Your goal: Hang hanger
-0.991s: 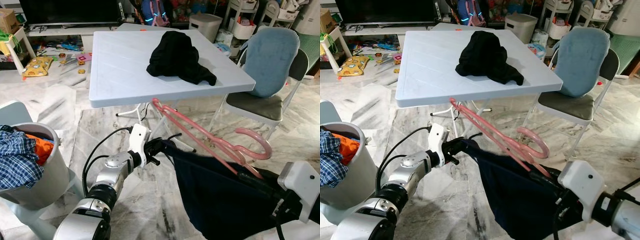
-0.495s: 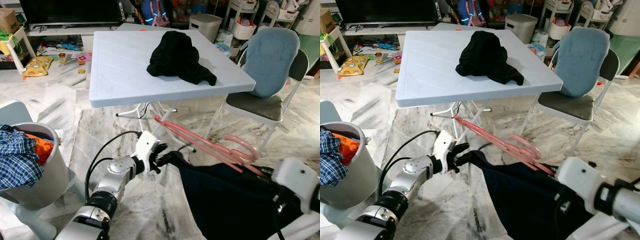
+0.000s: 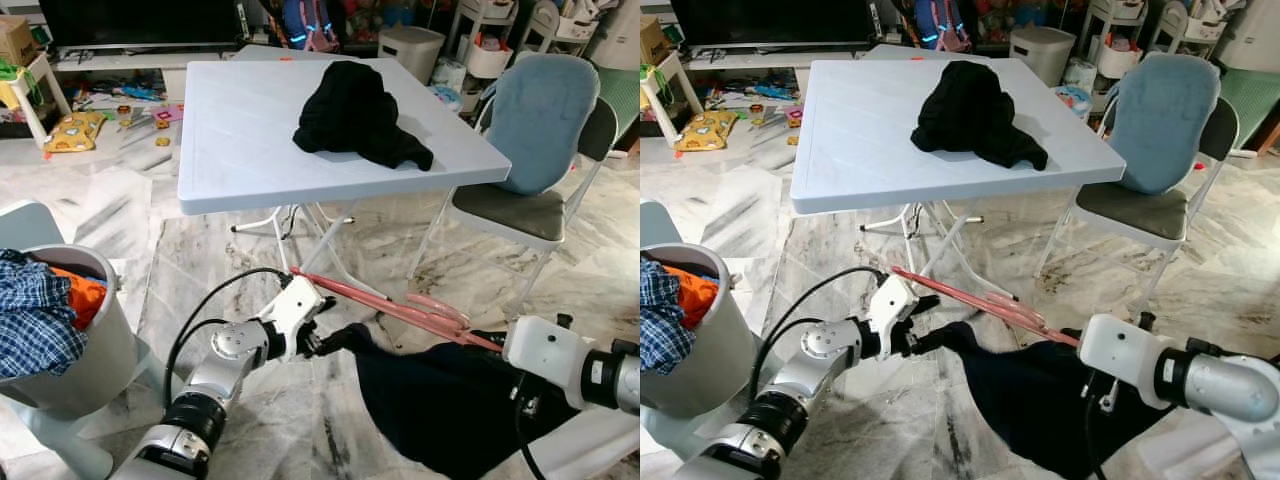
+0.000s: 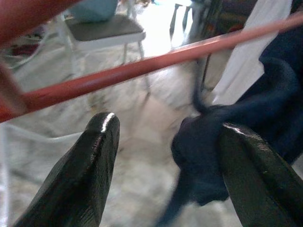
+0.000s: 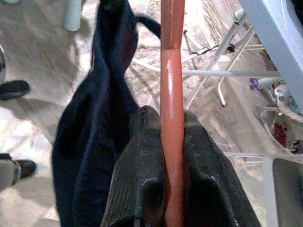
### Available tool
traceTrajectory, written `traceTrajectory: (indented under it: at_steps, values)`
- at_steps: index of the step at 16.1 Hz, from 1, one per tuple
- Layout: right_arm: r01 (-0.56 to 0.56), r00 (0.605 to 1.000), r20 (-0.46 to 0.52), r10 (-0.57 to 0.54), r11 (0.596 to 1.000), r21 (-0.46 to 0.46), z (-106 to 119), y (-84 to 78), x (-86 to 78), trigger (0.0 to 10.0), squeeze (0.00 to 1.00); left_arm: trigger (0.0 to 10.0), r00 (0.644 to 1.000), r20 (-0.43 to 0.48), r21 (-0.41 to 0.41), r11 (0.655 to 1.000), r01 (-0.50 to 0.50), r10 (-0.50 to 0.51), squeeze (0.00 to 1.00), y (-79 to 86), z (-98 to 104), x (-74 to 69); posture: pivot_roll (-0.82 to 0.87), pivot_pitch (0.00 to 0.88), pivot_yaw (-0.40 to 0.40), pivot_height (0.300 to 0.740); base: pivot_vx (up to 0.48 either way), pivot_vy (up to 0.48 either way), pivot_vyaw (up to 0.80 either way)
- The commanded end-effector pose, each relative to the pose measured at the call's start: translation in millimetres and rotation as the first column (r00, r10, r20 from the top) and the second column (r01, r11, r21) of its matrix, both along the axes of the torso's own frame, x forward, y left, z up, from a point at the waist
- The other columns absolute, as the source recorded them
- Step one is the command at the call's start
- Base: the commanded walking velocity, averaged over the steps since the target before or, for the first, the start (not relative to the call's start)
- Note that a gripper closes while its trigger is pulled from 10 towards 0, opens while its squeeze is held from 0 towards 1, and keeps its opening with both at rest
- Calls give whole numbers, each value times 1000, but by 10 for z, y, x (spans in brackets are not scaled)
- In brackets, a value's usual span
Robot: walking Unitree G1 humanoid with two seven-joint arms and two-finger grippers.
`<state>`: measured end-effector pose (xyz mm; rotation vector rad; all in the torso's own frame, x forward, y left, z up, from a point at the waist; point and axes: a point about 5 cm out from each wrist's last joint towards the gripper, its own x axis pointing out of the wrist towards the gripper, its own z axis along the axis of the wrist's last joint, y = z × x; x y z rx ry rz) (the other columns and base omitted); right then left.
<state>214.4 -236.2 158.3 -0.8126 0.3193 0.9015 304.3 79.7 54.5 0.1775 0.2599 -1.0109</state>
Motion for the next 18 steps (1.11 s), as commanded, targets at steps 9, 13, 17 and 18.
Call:
traceTrajectory:
  at_steps: [9, 13, 17, 18]
  values:
    - [-79, 997, 2, 81, 986, -144, 34, -95, 112, 10000, 0, 10000, 989, 64, -37, 990, 133, -131, 1000, -152, 110, -66, -16, 0, -88, 740, 0, 0, 0]
    - [-99, 995, -33, 94, 979, -179, -71, -128, 161, 10000, 0, 10000, 966, 117, -43, 971, 236, -230, 1000, -176, 195, -133, -6, 0, -87, 740, 0, 0, 0]
    - [-105, 993, -79, 91, 975, -197, -134, -179, 161, 10000, 0, 10000, 938, 162, -75, 944, 322, -307, 1000, -209, 325, -209, -5, 0, -84, 740, 0, 0, 0]
    - [-105, 992, -84, 90, 974, -200, -153, -187, 176, 10000, 0, 10000, 932, 167, -72, 939, 336, -320, 1000, -225, 336, -225, -5, 0, -84, 740, 0, 0, 0]
